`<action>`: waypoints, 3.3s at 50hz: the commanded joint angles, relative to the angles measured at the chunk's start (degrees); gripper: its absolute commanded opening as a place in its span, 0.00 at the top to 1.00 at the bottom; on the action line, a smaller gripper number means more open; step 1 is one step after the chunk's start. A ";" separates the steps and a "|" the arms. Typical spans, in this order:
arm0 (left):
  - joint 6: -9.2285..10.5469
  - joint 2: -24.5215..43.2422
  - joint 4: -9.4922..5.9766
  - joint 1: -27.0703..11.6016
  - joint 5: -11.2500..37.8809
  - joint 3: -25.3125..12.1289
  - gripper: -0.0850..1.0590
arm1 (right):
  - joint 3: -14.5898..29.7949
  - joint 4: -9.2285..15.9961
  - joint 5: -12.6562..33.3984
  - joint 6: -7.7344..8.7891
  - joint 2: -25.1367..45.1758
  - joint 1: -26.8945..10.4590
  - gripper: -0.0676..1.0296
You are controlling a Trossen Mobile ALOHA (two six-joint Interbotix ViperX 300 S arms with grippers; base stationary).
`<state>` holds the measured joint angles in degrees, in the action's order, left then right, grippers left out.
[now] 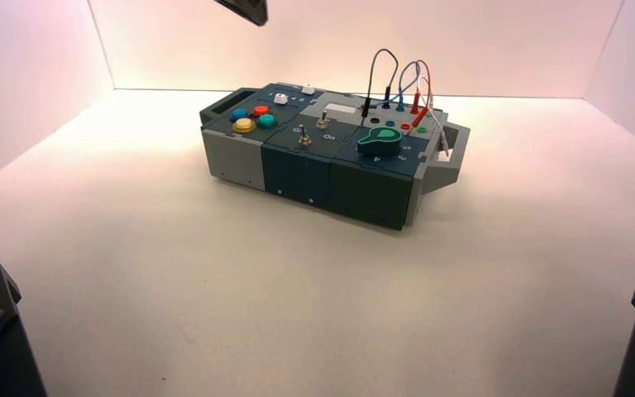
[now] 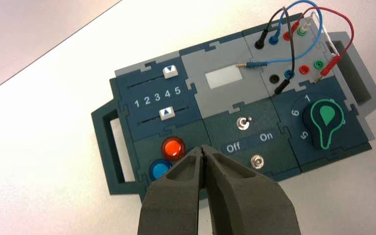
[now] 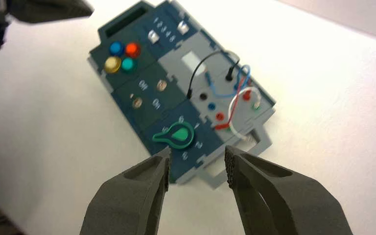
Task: Move the top slider to position 3.
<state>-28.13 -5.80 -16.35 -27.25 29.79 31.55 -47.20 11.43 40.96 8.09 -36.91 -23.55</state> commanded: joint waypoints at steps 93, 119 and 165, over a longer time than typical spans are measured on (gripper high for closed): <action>9.40 29.71 -2.20 -2.81 -12.13 -21.01 0.95 | -2.29 5.63 -1.85 0.35 0.00 -0.26 0.41; 9.14 31.03 -1.41 -1.23 -12.13 -21.45 0.95 | -2.29 5.63 -1.85 0.35 0.00 -0.26 0.41; 8.70 30.59 -0.97 0.53 -10.72 -21.71 0.95 | -2.29 5.71 -1.85 0.35 0.09 -0.35 0.41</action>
<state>-19.25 26.46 -17.40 -27.33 19.25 11.25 -50.27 16.88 39.55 8.44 -36.65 -23.73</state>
